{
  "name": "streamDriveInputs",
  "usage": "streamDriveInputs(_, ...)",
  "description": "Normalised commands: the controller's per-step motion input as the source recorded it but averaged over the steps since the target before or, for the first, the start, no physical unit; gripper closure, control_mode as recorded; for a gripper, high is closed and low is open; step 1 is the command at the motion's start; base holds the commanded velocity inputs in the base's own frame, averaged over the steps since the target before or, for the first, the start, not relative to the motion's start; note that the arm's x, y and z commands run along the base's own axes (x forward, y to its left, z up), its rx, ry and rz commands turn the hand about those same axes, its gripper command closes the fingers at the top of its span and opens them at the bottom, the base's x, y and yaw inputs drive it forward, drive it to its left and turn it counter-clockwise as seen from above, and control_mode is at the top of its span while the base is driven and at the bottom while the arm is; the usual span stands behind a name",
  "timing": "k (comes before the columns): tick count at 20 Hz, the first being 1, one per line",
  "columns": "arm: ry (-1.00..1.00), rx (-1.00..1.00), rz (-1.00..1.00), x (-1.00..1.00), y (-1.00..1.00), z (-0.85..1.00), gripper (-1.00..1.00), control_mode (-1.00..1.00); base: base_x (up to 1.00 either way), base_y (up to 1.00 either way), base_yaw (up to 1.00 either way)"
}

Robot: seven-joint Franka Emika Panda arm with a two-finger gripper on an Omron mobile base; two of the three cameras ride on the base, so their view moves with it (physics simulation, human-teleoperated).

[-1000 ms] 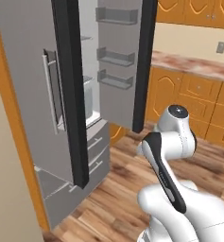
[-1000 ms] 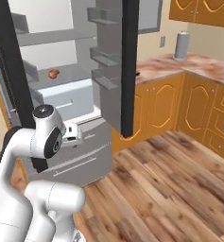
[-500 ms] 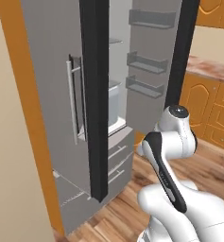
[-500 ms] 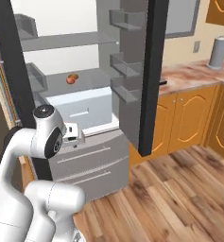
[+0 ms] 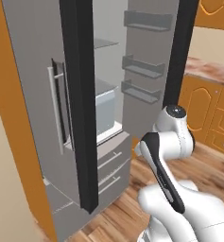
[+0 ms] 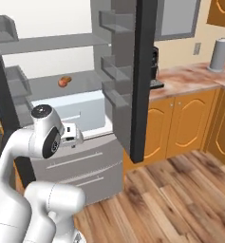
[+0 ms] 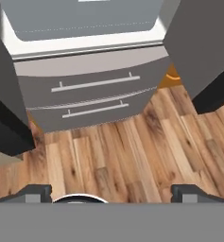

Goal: Pick up the peach and kiwi from the fridge and place one fruit on each plate on the dining counter.

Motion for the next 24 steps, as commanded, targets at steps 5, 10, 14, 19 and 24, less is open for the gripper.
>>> streamDriveInputs(5,0.0,0.0,0.0,0.0,0.0,0.0,-1.0,1.0,0.41,-0.23,0.0)
streamDriveInputs(10,0.0,0.0,0.0,0.0,0.0,0.0,-1.0,1.0,0.55,-0.13,0.1)
streamDriveInputs(14,0.0,0.0,0.0,0.0,0.0,0.0,-1.0,1.0,0.65,-0.03,0.14)
streamDriveInputs(19,0.0,0.0,0.0,0.0,0.0,0.0,-1.0,1.0,0.69,0.0,0.22)
streamDriveInputs(24,0.0,0.0,0.0,0.0,0.0,0.0,-1.0,1.0,0.65,0.0,0.25)
